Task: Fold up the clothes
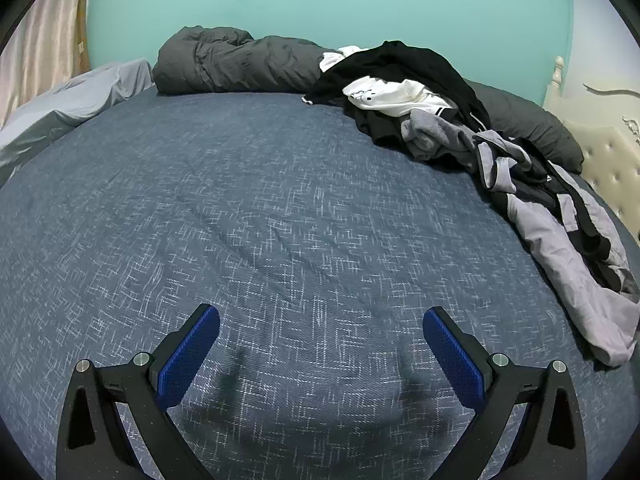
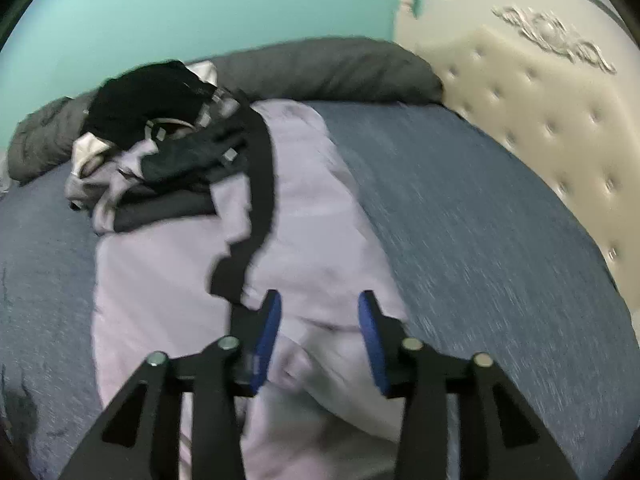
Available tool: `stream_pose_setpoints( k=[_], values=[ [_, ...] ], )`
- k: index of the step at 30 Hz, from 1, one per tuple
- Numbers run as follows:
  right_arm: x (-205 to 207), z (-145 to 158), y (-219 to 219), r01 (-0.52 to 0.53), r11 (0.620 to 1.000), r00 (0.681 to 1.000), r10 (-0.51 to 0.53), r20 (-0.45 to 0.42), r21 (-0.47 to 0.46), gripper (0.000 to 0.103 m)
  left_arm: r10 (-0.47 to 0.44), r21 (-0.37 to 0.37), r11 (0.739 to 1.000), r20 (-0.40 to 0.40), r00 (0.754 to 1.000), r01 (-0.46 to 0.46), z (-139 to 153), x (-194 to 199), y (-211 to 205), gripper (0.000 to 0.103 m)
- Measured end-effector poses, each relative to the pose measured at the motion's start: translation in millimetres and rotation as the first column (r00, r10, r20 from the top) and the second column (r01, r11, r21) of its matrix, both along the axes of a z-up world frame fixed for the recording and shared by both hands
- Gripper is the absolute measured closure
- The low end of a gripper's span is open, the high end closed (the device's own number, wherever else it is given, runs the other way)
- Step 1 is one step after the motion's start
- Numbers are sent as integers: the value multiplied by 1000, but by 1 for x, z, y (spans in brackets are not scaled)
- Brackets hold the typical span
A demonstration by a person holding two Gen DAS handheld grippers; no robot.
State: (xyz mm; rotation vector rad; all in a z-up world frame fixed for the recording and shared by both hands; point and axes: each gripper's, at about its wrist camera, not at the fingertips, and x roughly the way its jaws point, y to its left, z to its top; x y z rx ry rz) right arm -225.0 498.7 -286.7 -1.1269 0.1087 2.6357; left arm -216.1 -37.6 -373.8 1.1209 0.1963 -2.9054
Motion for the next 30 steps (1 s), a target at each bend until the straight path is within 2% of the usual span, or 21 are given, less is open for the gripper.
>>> stream_pose_setpoints(
  k=[3,9,14,20,30],
  values=[
    [-29,-1,-15,-64,997,998,64,-13,-45,45,-1,-2,1000,0,1000,1,0,-1,1,0],
    [-94,-30,-83,-187,979,980,192,58,-79,41,-10,-4,1000,-1,1000,10,-1,-1,4,0],
    [-144,-52,-142,-283,958,954,286,92,-42,41,-8,-6,1000,-2,1000,8,-1,-3,2,0],
    [-188,-69,-190,-332,943,937,331,113,-9,40,29,-4,1000,3,1000,-29,-1,-8,-11,0],
    [-221,-103,-225,-409,906,899,379,217,111,40,50,-10,999,10,999,-49,-4,-12,-19,0]
  ],
)
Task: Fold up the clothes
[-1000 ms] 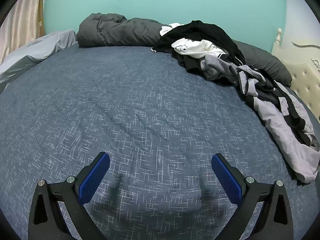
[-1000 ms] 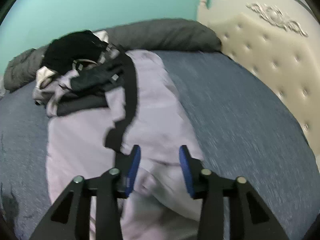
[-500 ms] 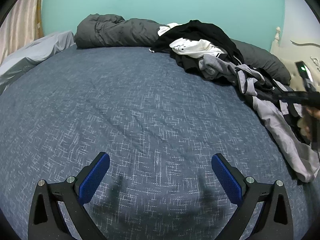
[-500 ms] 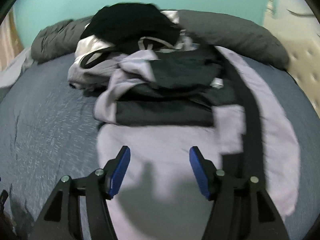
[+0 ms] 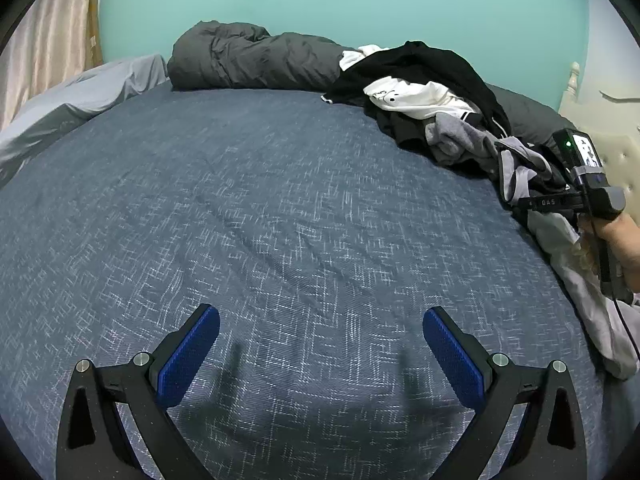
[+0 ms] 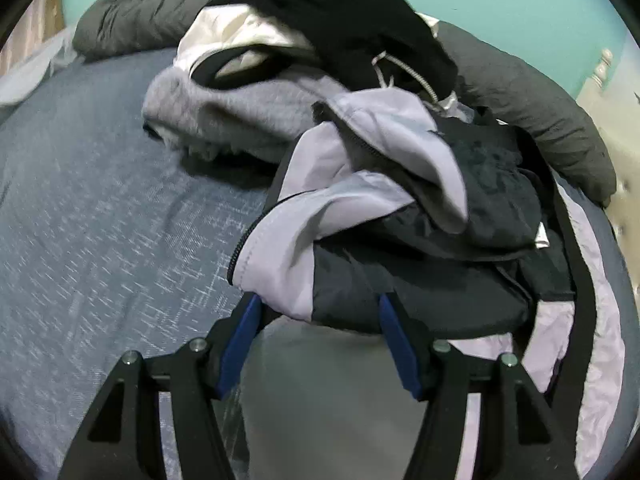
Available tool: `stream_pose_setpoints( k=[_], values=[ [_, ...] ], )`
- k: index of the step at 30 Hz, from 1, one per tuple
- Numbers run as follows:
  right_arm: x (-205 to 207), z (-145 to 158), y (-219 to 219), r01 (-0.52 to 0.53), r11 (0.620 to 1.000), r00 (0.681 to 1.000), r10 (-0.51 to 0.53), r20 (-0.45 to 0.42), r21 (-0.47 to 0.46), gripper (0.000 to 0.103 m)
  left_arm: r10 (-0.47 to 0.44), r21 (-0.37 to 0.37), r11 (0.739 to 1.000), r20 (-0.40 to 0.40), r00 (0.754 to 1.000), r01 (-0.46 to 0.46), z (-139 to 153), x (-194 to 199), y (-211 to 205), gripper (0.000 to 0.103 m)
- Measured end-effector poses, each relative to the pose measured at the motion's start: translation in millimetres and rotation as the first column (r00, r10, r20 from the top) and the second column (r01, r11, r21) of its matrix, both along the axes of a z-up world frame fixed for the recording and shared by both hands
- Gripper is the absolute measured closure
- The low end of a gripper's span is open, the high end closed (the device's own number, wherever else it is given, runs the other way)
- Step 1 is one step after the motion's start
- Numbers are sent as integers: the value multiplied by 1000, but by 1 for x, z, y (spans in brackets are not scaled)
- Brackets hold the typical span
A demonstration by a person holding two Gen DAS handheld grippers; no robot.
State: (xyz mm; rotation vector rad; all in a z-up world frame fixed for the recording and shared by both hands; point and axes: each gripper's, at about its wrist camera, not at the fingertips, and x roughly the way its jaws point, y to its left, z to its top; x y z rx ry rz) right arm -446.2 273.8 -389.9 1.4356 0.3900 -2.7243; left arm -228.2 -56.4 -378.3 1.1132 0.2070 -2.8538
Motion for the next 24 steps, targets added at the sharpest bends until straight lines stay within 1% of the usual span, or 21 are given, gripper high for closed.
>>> stream_pose_setpoints(
  k=[1,2,4,5,7,9,13,14,16,18,20,22,24],
  values=[
    [-1,-1,0,-10,1000,1000,10,0,4,45,0,-1,1000,-1,1000,0,0,0,0,0],
    [0,0,0,-27,1000,1000,27,-12,-1,66,0,0,1000,0,1000,0,0,0,0,0],
    [0,4,1,-44,999,998,43,-37,-10,90,0,4,1000,1,1000,0,-1,-1,0,0],
    [2,8,2,-46,999,998,45,-46,-18,96,-3,3,1000,2,1000,3,-1,-1,1,0],
    [4,15,4,-50,998,997,47,-67,-33,99,-3,-3,1000,1,1000,3,-2,-1,2,0],
    [13,31,12,-36,997,992,28,-120,-68,100,-4,-2,1000,-1,1000,4,-1,-1,1,0],
    [40,74,54,26,989,972,-59,-229,-145,100,-11,-2,1000,-13,1000,11,2,3,3,0],
    [48,88,71,47,986,965,-86,-250,-158,100,-15,-3,1000,-17,1000,15,2,4,4,0],
    [67,104,100,89,980,953,-135,-271,-177,100,-20,-8,1000,-26,999,20,4,6,5,0],
    [92,117,135,147,972,938,-196,-287,-182,100,-13,-7,1000,-29,999,13,5,6,3,0],
    [116,126,172,228,955,919,-275,-282,-189,100,-4,-2,1000,-27,1000,4,5,6,2,0],
    [139,126,210,321,928,893,-363,-268,-187,102,-1,-1,1000,-27,1000,1,5,6,0,0],
    [158,122,245,418,891,859,-451,-242,-176,103,-1,-3,1000,-28,1000,1,5,5,1,0]
  ],
)
